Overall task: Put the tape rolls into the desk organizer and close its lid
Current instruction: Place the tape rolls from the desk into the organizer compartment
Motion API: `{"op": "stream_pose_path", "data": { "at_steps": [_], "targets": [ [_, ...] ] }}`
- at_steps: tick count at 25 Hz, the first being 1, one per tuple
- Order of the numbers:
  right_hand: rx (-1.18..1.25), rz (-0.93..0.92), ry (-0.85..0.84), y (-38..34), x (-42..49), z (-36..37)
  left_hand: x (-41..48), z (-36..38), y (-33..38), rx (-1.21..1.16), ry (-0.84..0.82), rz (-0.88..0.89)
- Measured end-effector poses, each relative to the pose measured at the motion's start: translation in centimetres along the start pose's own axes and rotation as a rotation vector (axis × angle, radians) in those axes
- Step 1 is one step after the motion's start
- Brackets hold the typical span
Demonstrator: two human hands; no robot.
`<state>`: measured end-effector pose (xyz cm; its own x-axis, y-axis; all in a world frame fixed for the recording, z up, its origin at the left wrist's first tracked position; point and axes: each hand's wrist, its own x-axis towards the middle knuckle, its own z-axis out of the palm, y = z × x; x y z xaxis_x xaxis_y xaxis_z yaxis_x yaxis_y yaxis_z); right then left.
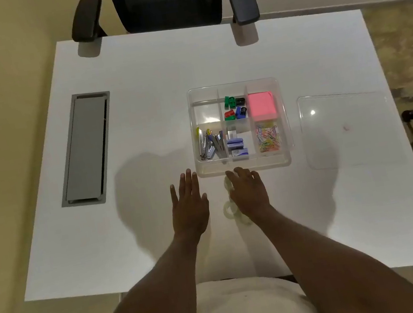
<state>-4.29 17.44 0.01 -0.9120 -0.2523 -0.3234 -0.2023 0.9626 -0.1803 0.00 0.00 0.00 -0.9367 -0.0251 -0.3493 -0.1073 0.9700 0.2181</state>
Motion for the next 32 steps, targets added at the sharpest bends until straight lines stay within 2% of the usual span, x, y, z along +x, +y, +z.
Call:
{"op": "stream_pose_path", "data": {
  "at_steps": [7, 14, 17, 22, 27, 32],
  "targets": [
    [0.016, 0.021, -0.060, -0.4, 1.7, 0.4, 2.5, 0.0, -1.0, -0.076, -0.092, -0.025],
    [0.040, -0.136, 0.191, -1.9, 1.8, 0.0, 3.9, 0.3, -1.6, -0.087, -0.215, -0.051],
    [0.102, -0.177, 0.278, -2.5, 3.8, -1.6, 4.2, 0.4, -1.5, -0.099, -0.200, -0.067],
    [0.175, -0.126, 0.351, -2.8, 10.5, -5.9, 4.5, 0.8, -1.6, -0.105, -0.171, -0.067],
    [0.200, -0.049, 0.252, -2.6, 17.6, -8.6, 4.5, 1.4, -2.0, -0.061, -0.178, -0.033],
    [0.088, -0.007, 0.118, -3.3, 22.6, -8.6, 4.7, 2.0, -1.9, -0.061, -0.175, -0.051]
  ]
}}
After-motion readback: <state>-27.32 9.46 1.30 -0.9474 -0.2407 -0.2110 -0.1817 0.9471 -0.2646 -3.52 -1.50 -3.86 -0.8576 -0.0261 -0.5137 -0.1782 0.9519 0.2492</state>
